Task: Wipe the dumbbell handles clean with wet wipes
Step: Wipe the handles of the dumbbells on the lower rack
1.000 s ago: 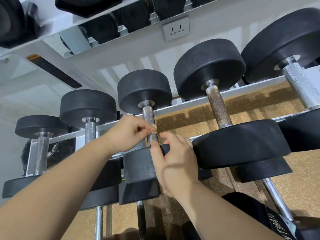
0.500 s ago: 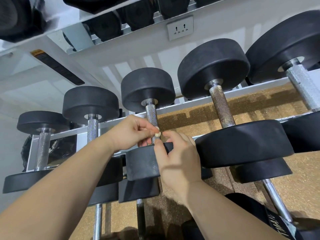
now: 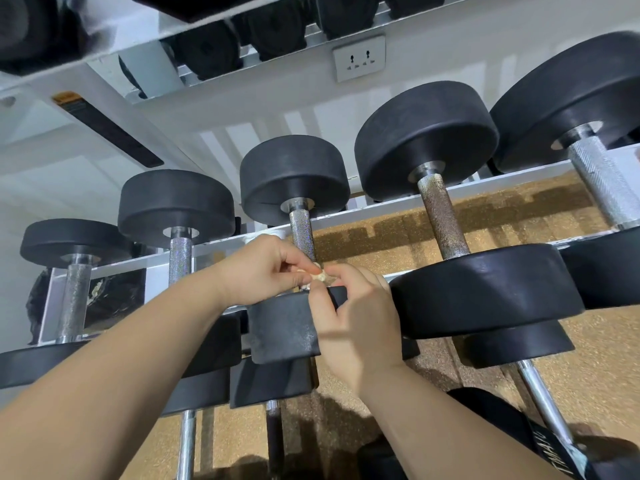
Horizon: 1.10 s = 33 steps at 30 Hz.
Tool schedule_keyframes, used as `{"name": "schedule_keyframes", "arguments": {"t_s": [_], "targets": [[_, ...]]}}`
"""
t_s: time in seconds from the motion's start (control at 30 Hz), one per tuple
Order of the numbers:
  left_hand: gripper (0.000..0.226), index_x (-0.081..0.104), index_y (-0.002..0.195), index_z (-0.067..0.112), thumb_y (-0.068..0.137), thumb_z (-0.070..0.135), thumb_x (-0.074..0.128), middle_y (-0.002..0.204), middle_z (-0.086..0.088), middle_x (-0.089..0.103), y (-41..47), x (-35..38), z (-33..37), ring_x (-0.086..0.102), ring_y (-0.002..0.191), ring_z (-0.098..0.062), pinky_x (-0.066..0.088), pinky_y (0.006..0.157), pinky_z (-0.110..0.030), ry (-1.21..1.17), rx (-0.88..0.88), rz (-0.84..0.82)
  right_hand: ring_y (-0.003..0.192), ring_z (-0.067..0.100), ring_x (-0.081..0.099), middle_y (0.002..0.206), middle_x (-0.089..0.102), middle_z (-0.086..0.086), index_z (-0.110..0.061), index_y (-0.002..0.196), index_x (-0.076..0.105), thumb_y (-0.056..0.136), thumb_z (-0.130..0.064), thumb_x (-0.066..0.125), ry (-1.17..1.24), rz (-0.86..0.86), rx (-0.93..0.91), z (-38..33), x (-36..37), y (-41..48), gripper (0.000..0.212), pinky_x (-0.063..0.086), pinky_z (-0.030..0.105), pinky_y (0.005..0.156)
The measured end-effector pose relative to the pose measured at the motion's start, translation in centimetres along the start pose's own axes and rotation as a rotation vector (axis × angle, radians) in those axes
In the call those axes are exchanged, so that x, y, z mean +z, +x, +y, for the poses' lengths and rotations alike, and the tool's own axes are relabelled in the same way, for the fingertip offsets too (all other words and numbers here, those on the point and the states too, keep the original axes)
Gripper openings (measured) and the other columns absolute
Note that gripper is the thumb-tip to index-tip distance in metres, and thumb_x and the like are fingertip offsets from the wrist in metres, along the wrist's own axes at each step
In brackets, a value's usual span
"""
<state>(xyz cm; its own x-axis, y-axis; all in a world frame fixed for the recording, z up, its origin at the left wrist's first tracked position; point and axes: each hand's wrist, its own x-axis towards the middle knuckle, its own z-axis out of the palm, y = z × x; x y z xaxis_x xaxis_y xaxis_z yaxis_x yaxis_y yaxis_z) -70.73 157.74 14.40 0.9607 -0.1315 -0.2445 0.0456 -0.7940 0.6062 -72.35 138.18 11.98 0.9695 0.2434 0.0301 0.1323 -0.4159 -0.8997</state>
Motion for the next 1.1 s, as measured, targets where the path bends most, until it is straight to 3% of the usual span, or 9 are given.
{"name": "schedule_keyframes", "arguments": {"t_s": [0.1,0.23,0.33,0.4,0.5,0.57,0.73,0.9,1.1], "targets": [[0.013,0.082,0.1,0.019,0.089,0.017,0.075,0.089,0.002,0.077,0.4,0.1,0.0,0.07,0.081,-0.015,0.055,0.076,-0.036,0.046,0.063,0.038,0.107,0.015,0.05,0.104,0.063,-0.011,-0.029,0.107,0.068,0.083,-0.055,0.043,-0.004,-0.013,0.008,0.1,0.0,0.1,0.043,0.045,0.035,0.092],[0.011,0.081,0.093,0.015,0.09,0.015,0.071,0.083,0.0,0.075,2.3,0.1,0.5,0.067,0.077,-0.014,0.046,0.075,-0.014,0.227,0.115,0.405,0.109,0.013,0.047,0.107,0.061,-0.012,-0.03,0.113,0.067,0.081,-0.058,0.04,-0.034,-0.054,0.035,0.1,-0.1,0.2,0.05,0.043,0.034,0.094],[0.013,0.08,0.099,0.01,0.092,0.011,0.069,0.09,-0.008,0.076,3.8,-0.2,0.9,0.069,0.087,-0.026,0.046,0.082,-0.025,0.367,0.049,0.563,0.11,0.013,0.046,0.107,0.061,-0.012,-0.03,0.114,0.067,0.079,-0.06,0.037,-0.031,-0.059,0.041,0.0,-0.1,0.1,0.055,0.044,0.035,0.094],[0.012,0.08,0.097,0.01,0.092,0.011,0.069,0.092,-0.006,0.076,3.9,-0.6,1.4,0.069,0.089,-0.024,0.049,0.085,-0.028,0.353,0.04,0.523,0.111,0.014,0.047,0.108,0.061,-0.011,-0.029,0.112,0.067,0.079,-0.061,0.037,-0.03,-0.062,0.039,-0.1,-0.2,0.0,0.055,0.045,0.037,0.094],[0.008,0.079,0.084,0.018,0.09,0.017,0.075,0.077,0.013,0.072,2.9,-1.4,1.6,0.066,0.073,-0.004,0.051,0.072,-0.019,0.322,0.097,0.16,0.109,0.017,0.049,0.105,0.062,-0.01,-0.028,0.108,0.068,0.081,-0.059,0.041,-0.026,-0.037,0.02,-0.1,-0.2,0.1,0.049,0.046,0.039,0.092],[0.006,0.079,0.08,0.02,0.087,0.018,0.079,0.071,0.018,0.07,2.2,-1.3,1.6,0.066,0.07,-0.003,0.043,0.064,-0.008,0.287,0.098,-0.02,0.108,0.017,0.049,0.101,0.062,-0.011,-0.03,0.103,0.068,0.081,-0.057,0.042,-0.019,-0.028,0.012,-0.1,-0.2,0.0,0.044,0.046,0.039,0.093],[0.014,0.076,0.082,0.015,0.091,0.021,0.067,0.073,0.003,0.07,2.5,-0.5,0.6,0.063,0.066,-0.015,0.05,0.065,-0.027,0.39,0.237,0.173,0.111,0.013,0.046,0.106,0.06,-0.014,-0.031,0.109,0.066,0.08,-0.06,0.039,-0.039,-0.07,0.02,-0.1,-0.3,0.1,0.049,0.043,0.034,0.095],[0.017,0.077,0.093,0.011,0.093,0.018,0.062,0.082,-0.009,0.07,4.6,-1.2,0.6,0.066,0.076,-0.032,0.055,0.072,-0.039,0.453,0.115,0.462,0.11,0.013,0.047,0.106,0.06,-0.013,-0.03,0.113,0.066,0.079,-0.06,0.039,-0.033,-0.064,0.029,-0.2,-0.3,0.0,0.053,0.044,0.035,0.095],[0.003,0.082,0.082,0.022,0.084,0.021,0.082,0.072,0.012,0.072,1.5,-0.9,0.7,0.065,0.069,-0.009,0.049,0.065,-0.021,0.134,0.068,0.146,0.11,0.013,0.047,0.105,0.06,-0.013,-0.031,0.111,0.065,0.082,-0.059,0.041,-0.04,-0.069,0.022,-0.1,-0.2,0.0,0.047,0.045,0.036,0.094]]}}
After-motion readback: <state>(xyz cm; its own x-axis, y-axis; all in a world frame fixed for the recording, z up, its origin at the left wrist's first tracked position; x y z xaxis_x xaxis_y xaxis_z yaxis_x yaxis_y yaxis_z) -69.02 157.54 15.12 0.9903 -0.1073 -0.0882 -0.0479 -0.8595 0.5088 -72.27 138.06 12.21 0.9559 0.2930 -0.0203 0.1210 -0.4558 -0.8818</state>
